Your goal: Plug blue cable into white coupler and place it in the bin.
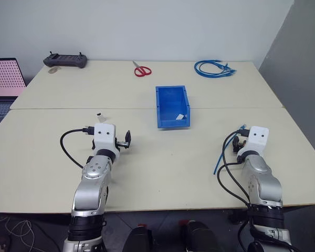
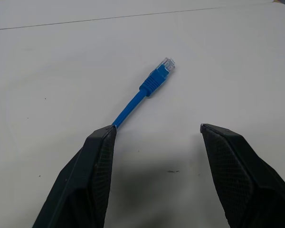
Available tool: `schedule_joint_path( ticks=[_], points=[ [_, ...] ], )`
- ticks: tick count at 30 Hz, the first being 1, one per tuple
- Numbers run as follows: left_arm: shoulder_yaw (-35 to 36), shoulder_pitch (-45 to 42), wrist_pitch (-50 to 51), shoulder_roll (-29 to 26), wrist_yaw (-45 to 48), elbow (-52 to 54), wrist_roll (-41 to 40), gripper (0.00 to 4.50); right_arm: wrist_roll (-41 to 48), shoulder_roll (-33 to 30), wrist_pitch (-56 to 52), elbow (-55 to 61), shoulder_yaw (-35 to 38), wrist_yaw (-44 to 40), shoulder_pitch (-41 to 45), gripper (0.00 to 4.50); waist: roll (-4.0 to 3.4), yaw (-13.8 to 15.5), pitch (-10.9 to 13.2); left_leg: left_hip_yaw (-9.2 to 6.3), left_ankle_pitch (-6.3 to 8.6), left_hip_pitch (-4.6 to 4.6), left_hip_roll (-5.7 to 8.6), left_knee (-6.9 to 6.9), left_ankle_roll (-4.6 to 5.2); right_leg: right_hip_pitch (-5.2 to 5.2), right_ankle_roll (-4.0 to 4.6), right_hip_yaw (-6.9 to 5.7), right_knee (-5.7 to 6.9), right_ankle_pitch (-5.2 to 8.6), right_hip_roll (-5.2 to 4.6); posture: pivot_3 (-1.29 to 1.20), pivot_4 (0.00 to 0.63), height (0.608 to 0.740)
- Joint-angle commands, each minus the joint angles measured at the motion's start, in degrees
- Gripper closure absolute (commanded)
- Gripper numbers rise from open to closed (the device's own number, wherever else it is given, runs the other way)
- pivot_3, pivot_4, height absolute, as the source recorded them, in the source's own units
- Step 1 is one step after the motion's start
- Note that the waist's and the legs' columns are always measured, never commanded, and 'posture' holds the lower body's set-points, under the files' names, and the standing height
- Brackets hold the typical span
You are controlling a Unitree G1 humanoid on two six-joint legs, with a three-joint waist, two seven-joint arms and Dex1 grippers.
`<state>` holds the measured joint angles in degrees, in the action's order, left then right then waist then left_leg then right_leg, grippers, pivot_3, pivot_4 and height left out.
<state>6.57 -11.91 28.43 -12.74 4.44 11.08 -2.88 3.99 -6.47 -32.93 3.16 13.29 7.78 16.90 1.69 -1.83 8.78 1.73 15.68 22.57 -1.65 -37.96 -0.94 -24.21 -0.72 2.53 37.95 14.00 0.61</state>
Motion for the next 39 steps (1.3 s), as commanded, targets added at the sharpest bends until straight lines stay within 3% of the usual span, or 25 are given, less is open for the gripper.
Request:
schedule_joint_path(
  ticks=[1, 33, 36, 39],
  points=[
    [1.26, -1.30, -1.45, 0.15, -0.94, 1.47, -0.03, 0.00, -0.04, -0.66, 0.57, 2.96, 0.29, -0.06, 0.53, 1.50, 0.00, 0.00, 0.00, 0.00, 0.00, 0.00, 0.00, 0.00, 0.00, 0.00, 0.00, 0.00, 0.00, 0.00, 0.00, 0.00, 0.150, 0.740],
    [3.48, 0.48, -1.26, 0.31, -1.58, 2.06, -1.09, 0.00, -0.10, -0.95, 0.38, 2.58, 0.15, -0.10, 1.52, 1.50, 0.00, 0.01, 0.00, 0.00, 0.00, 0.00, 0.00, 0.00, 0.00, 0.00, 0.00, 0.00, 0.00, 0.00, 0.00, 0.00, 0.150, 0.740],
    [3.26, -0.01, -1.57, -0.57, 1.55, 2.26, -3.01, 0.00, -0.67, -1.51, 0.56, 3.11, -0.74, -0.58, 1.95, 1.50, 0.00, 0.00, 0.00, 0.00, 0.00, 0.00, 0.00, 0.00, 0.00, 0.00, 0.00, 0.00, 0.00, 0.00, 0.00, 0.00, 0.150, 0.740],
    [1.40, -2.20, -1.70, -2.86, 11.08, 3.10, -8.52, 0.00, -0.88, -1.83, 0.56, 2.80, -1.67, -1.07, 2.24, 1.50, 0.00, 0.01, 0.01, 0.00, 0.00, 0.01, 0.00, 0.00, 0.00, 0.00, 0.00, -0.01, 0.00, 0.00, 0.00, 0.00, 0.150, 0.740]
  ],
)
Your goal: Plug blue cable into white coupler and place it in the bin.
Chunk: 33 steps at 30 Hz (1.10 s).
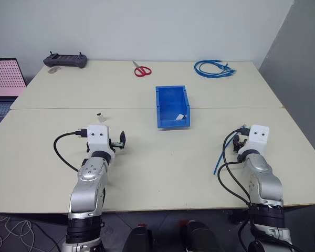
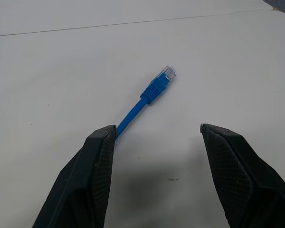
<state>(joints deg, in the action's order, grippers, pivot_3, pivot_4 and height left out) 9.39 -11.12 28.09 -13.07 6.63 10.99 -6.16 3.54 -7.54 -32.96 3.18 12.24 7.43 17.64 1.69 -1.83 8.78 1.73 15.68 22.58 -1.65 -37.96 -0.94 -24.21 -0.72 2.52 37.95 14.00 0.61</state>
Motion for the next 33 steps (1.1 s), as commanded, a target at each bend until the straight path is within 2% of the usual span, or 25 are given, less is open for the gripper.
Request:
schedule_joint_path(
  ticks=[1, 6, 10, 16, 23, 26, 33],
  points=[
    [-2.39, -4.01, -0.87, -3.45, 12.28, 3.63, -7.08, 0.00, -0.39, -0.83, 0.55, 2.53, -0.78, -0.83, 1.64, 1.50, 0.00, 0.00, 0.01, -0.01, 0.00, 0.00, 0.00, 0.00, 0.00, -0.01, 0.00, -0.01, 0.00, 0.00, 0.01, 0.00, 0.150, 0.740],
    [-8.05, -9.47, 3.58, -9.47, 29.01, 5.40, -15.59, 0.00, 0.62, -0.08, -0.97, 1.40, -0.30, -0.52, 3.95, 1.50, -0.01, -0.03, 0.02, -0.01, 0.00, 0.05, 0.05, -0.01, 0.00, -0.02, 0.00, -0.01, -0.02, 0.00, 0.14, 0.00, 0.150, 0.740],
    [-14.26, -13.33, 2.67, -15.18, 40.32, 3.64, -15.97, 0.00, -0.51, 0.23, -2.69, -1.72, -0.83, 0.80, 6.94, 1.50, -0.04, -0.28, 0.04, 0.02, 0.00, 0.01, 0.03, 0.02, 0.00, -0.03, 0.00, 0.03, -0.03, 0.00, 0.19, 0.00, 0.150, 0.740],
    [-18.46, -18.26, -0.79, -16.23, 47.20, -1.92, -14.92, 0.00, -2.24, 0.24, -2.17, -10.10, -0.80, 4.66, 12.33, 1.50, -0.10, -0.34, 0.08, 0.01, -0.01, 0.00, 0.02, 0.02, 0.00, -0.05, 0.02, 0.03, -0.01, 0.01, 0.23, 0.00, 0.150, 0.740],
    [-20.62, -20.47, -4.55, -15.51, 49.81, -6.36, -12.70, 0.00, -1.73, 2.18, -2.26, -18.69, 1.21, 8.34, 15.99, 1.50, -0.13, -0.37, 0.10, 0.03, 0.00, 0.05, 0.01, 0.03, 0.00, -0.10, 0.02, 0.06, -0.01, 0.01, 0.22, 0.00, 0.150, 0.740],
    [-20.51, -20.61, -4.92, -15.59, 49.74, -7.18, -11.89, 0.00, -0.53, 3.54, -3.13, -18.66, 2.19, 8.81, 15.90, 1.95, -0.13, -0.34, 0.09, 0.03, 0.00, 0.06, 0.01, 0.01, 0.00, -0.10, 0.02, 0.06, -0.01, 0.01, 0.21, 0.00, 0.150, 0.740],
    [-20.33, -19.86, -4.08, -15.47, 49.44, -5.82, -11.86, 0.00, 0.35, 5.49, -3.89, -17.56, 1.97, 8.36, 14.42, 3.58, -0.13, -0.33, 0.09, 0.01, 0.00, 0.06, 0.01, 0.01, 0.01, -0.09, 0.02, 0.04, -0.01, 0.01, 0.20, 0.00, 0.150, 0.740]
  ],
)
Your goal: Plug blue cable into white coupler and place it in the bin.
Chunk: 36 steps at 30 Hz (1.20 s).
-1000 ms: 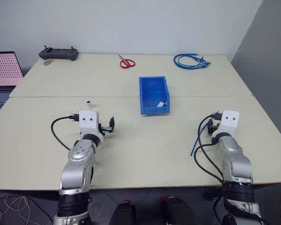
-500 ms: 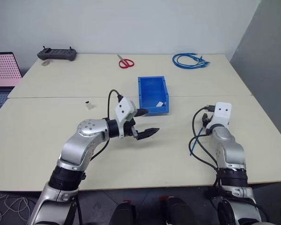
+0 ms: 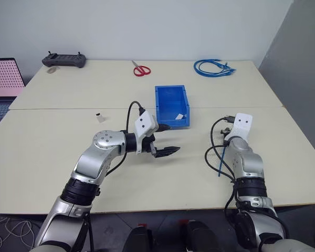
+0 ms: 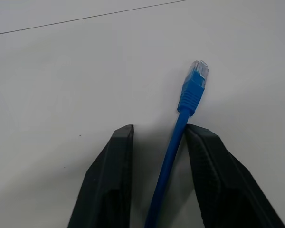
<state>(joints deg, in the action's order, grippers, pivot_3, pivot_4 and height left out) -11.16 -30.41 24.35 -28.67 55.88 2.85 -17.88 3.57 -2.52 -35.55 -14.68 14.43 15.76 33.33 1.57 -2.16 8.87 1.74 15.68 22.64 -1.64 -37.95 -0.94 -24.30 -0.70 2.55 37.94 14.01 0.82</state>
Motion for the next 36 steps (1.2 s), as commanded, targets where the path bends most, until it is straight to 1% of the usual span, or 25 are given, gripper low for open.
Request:
schedule_joint_path(
  ticks=[1, 2, 4, 8, 11, 13, 15, 17, 19, 21, 23, 24, 26, 29, 31, 34, 35, 36],
  points=[
    [0.26, -0.47, -0.25, 0.12, 0.05, 2.42, -0.12, 0.00, 0.30, 0.55, -1.35, 0.44, -0.32, -0.08, -1.38, 3.77, 0.00, 0.00, 0.00, 0.00, 0.00, 0.00, 0.00, 0.00, 0.00, 0.00, 0.00, 0.00, 0.00, 0.00, 0.00, 0.00, 0.150, 0.740],
    [0.30, -0.35, -0.18, 0.11, -0.07, 2.54, -0.09, 0.00, 0.28, 0.62, -1.44, 0.60, -0.37, -0.15, -1.47, 4.06, 0.00, 0.00, 0.00, -0.01, 0.00, 0.00, 0.00, 0.00, 0.00, 0.00, 0.00, -0.01, 0.00, 0.00, 0.00, 0.00, 0.150, 0.740],
    [0.34, -0.11, -0.01, 0.09, -0.29, 2.85, -0.08, 0.00, 0.29, 0.71, -1.62, 0.94, -0.52, -0.41, -1.68, 4.43, 0.00, 0.00, 0.00, -0.01, 0.00, 0.00, 0.00, 0.00, 0.00, 0.00, 0.00, -0.01, 0.00, 0.00, 0.00, 0.00, 0.150, 0.740],
    [0.48, 0.50, 0.46, 0.06, -0.62, 3.67, -0.31, 0.00, 0.02, -0.12, -2.25, 2.60, -1.83, -2.35, -2.53, 4.43, 0.00, 0.00, 0.00, -0.01, 0.00, 0.00, 0.00, 0.00, 0.00, 0.01, 0.00, -0.01, 0.00, 0.00, 0.00, 0.00, 0.150, 0.740],
    [1.13, 2.53, 1.61, -1.08, -0.19, 6.45, -1.27, 0.00, 0.80, -2.16, -2.95, 5.68, -4.62, -7.98, -3.68, 4.43, 0.00, 0.00, 0.00, 0.00, 0.00, 0.00, 0.00, 0.00, 0.00, 0.01, 0.00, 0.00, 0.00, 0.00, 0.00, 0.00, 0.150, 0.740],
    [2.70, 7.17, 2.50, -4.07, 1.12, 11.36, -2.56, 0.00, 2.65, -7.42, -2.49, 10.54, -10.24, -20.13, -5.44, 4.43, -0.02, -0.15, 0.01, 0.00, 0.00, -0.01, -0.01, 0.01, 0.00, 0.00, 0.00, 0.01, -0.01, 0.00, 0.00, 0.00, 0.150, 0.740],
    [5.37, 13.93, 2.24, -6.71, 0.75, 16.64, -3.43, 0.00, 4.56, -16.12, -0.55, 16.21, -16.98, -35.97, -8.10, 4.43, -0.18, -0.86, 0.11, 0.05, 0.01, -0.02, -0.04, 0.03, 0.01, -0.01, -0.01, 0.08, -0.05, 0.00, 0.00, 0.00, 0.150, 0.740],
    [8.66, 20.37, 2.06, -7.19, -2.16, 21.33, -4.17, 0.00, 7.31, -23.66, 2.63, 20.79, -20.57, -48.77, -10.32, 4.43, -0.29, -0.92, 0.27, 0.02, 0.02, 0.00, -0.05, 0.05, 0.03, -0.02, 0.03, 0.04, -0.08, 0.03, -0.08, 0.00, 0.150, 0.740],
    [12.04, 26.25, 4.18, -6.78, -5.18, 25.62, -6.16, 0.00, 10.29, -28.81, 4.52, 24.02, -22.81, -58.81, -11.40, 4.43, -0.29, -0.86, 0.32, -0.06, 0.02, 0.05, -0.08, 0.03, 0.04, -0.05, 0.04, -0.04, -0.09, 0.04, -0.11, 0.00, 0.150, 0.740],
    [14.37, 33.21, 2.75, -6.40, -7.97, 29.50, -4.77, 0.00, 11.42, -31.37, 6.41, 25.63, -26.20, -66.13, -10.56, 4.43, -0.24, -0.97, 0.35, -0.09, 0.02, 0.01, -0.13, 0.02, 0.04, -0.02, 0.04, -0.08, -0.09, 0.04, -0.11, 0.00, 0.150, 0.740],
    [17.33, 40.37, 2.88, -4.21, -12.72, 33.36, -4.31, 0.00, 11.37, -30.66, 8.67, 25.46, -30.61, -71.10, -8.24, 4.43, -0.19, -0.92, 0.38, -0.07, 0.02, -0.20, -0.21, 0.04, 0.04, 0.14, 0.05, -0.07, -0.08, 0.05, -0.10, 0.00, 0.150, 0.740],
    [18.58, 43.60, 3.14, -2.79, -15.11, 34.83, -4.11, 0.00, 10.84, -29.06, 10.11, 24.49, -32.91, -72.71, -6.78, 4.43, -0.05, -1.54, 0.47, -0.16, 0.02, -0.27, -0.19, 0.03, 0.04, 0.22, 0.08, -0.16, -0.03, 0.07, -0.10, 0.00, 0.150, 0.740],
    [20.30, 48.41, 3.65, 0.03, -19.29, 36.91, -3.75, 0.00, 9.71, -25.69, 12.45, 21.52, -36.41, -74.70, -4.16, 4.43, 0.12, -1.23, 0.58, -0.04, 0.02, -0.56, -0.29, 0.06, 0.04, 0.30, 0.12, -0.09, 0.05, 0.10, -0.07, 0.00, 0.150, 0.740],
    [21.63, 54.81, 3.51, 3.95, -24.59, 39.43, -2.96, 0.00, 5.85, -21.35, 18.81, 14.47, -41.22, -76.38, -0.87, 4.43, 0.20, -1.09, 0.63, -0.05, 0.02, -0.59, -0.32, 0.04, 0.03, 0.27, 0.18, -0.11, 0.15, 0.13, -0.03, 0.00, 0.150, 0.740],
    [21.04, 59.48, 1.24, 5.17, -26.00, 40.08, -0.69, 0.00, 2.63, -20.06, 23.74, 8.99, -44.07, -77.59, 0.44, 4.43, 0.31, -0.55, 0.67, -0.09, 0.02, -0.56, -0.28, 0.05, 0.03, 0.26, 0.22, -0.15, 0.14, 0.14, -0.04, 0.00, 0.150, 0.740],
    [20.39, 64.06, -0.99, 7.94, -29.01, 39.86, 0.98, 0.00, -1.52, -17.53, 30.43, 0.88, -46.11, -76.16, 1.32, 4.43, 0.35, -0.10, 0.68, -0.01, 0.04, -0.53, -0.15, 0.07, 0.02, 0.26, 0.28, -0.11, 0.07, 0.18, -0.19, 0.00, 0.150, 0.740],
    [20.13, 64.73, -1.43, 8.55, -29.60, 39.93, 1.18, 0.00, -2.38, -16.70, 31.68, -1.09, -46.06, -75.24, 1.44, 3.99, 0.42, 0.05, 0.74, 0.03, 0.04, -0.51, -0.11, 0.07, 0.01, 0.26, 0.28, -0.10, 0.04, 0.18, -0.25, 0.00, 0.150, 0.740],
    [19.92, 65.10, -1.76, 8.92, -29.88, 40.01, 1.40, 0.00, -3.06, -16.08, 32.72, -2.53, -45.87, -74.77, 1.53, 3.81, 0.41, 0.11, 0.77, 0.06, 0.04, -0.47, -0.06, 0.06, 0.01, 0.24, 0.28, -0.09, 0.05, 0.18, -0.33, 0.00, 0.150, 0.740]
  ],
)
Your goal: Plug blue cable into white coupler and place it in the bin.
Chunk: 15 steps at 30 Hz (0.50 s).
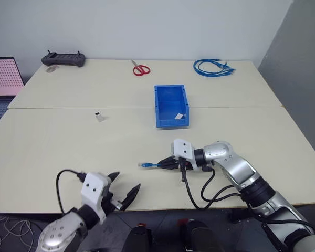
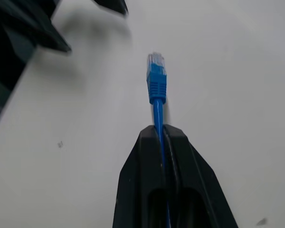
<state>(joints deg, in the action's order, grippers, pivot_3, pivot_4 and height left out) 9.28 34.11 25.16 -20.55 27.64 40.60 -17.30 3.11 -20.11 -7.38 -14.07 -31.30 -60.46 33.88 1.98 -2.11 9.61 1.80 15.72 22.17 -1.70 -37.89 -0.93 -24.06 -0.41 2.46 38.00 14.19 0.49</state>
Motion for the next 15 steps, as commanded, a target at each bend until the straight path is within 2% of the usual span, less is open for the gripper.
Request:
schedule_joint_path(
  ticks=[1, 6, 7, 10, 13, 15],
  points=[
    [-0.68, 0.78, -2.78, 0.94, -1.75, 2.29, 0.97, 0.00, -2.76, 1.89, 5.11, -4.02, 0.12, 1.35, 0.99, 3.59, 0.01, 0.13, 0.01, 0.01, 0.00, 0.03, 0.01, -0.01, 0.00, -0.03, -0.01, 0.01, 0.00, 0.00, -0.01, 0.00, 0.150, 0.740],
    [-0.17, -1.69, -3.00, -2.65, 0.85, -0.42, 1.22, 0.00, -2.93, 1.36, 4.39, -1.24, 3.59, 3.82, -0.55, 2.40, 0.03, 0.21, 0.00, 0.01, 0.00, -0.09, -0.05, -0.02, 0.00, 0.00, 0.04, -0.03, 0.07, 0.03, 0.04, 0.00, 0.150, 0.740],
    [0.49, -3.80, -2.79, -4.30, 2.04, -1.84, 0.97, 0.00, -1.75, 0.71, 2.14, 1.50, 5.19, 4.29, -1.43, 2.01, 0.02, 0.24, 0.00, 0.00, 0.00, -0.10, -0.05, -0.01, 0.00, 0.00, 0.02, -0.03, 0.10, 0.01, 0.05, 0.00, 0.150, 0.740],
    [1.71, -15.84, -1.15, -12.64, 10.23, -9.18, -2.49, 0.00, 7.49, -5.03, -12.92, 18.62, 12.66, 2.80, -7.53, 1.38, -0.16, 2.11, 0.12, -0.23, -0.01, 0.04, 0.03, -0.02, -0.01, -0.04, 0.05, -0.22, 0.15, 0.03, 0.08, 0.00, 0.150, 0.740],
    [-2.66, -25.38, -2.84, -19.65, 19.93, -17.15, -2.19, 0.00, 17.85, -9.22, -29.21, 32.60, 19.33, 3.88, -11.55, 1.38, -0.14, 1.93, 0.11, -0.26, -0.01, 0.30, -0.02, -0.09, -0.01, -0.12, 0.01, -0.27, 0.06, 0.00, 0.11, 0.00, 0.150, 0.740],
    [-5.81, -30.21, -4.47, -21.90, 24.74, -21.85, -1.45, 0.00, 24.30, -9.52, -38.72, 38.05, 23.40, 6.55, -11.96, 1.38, -0.14, 1.41, 0.11, -0.17, -0.01, 0.31, 0.01, -0.07, -0.01, -0.13, -0.01, -0.25, 0.01, -0.01, 0.06, 0.00, 0.150, 0.740]
  ],
)
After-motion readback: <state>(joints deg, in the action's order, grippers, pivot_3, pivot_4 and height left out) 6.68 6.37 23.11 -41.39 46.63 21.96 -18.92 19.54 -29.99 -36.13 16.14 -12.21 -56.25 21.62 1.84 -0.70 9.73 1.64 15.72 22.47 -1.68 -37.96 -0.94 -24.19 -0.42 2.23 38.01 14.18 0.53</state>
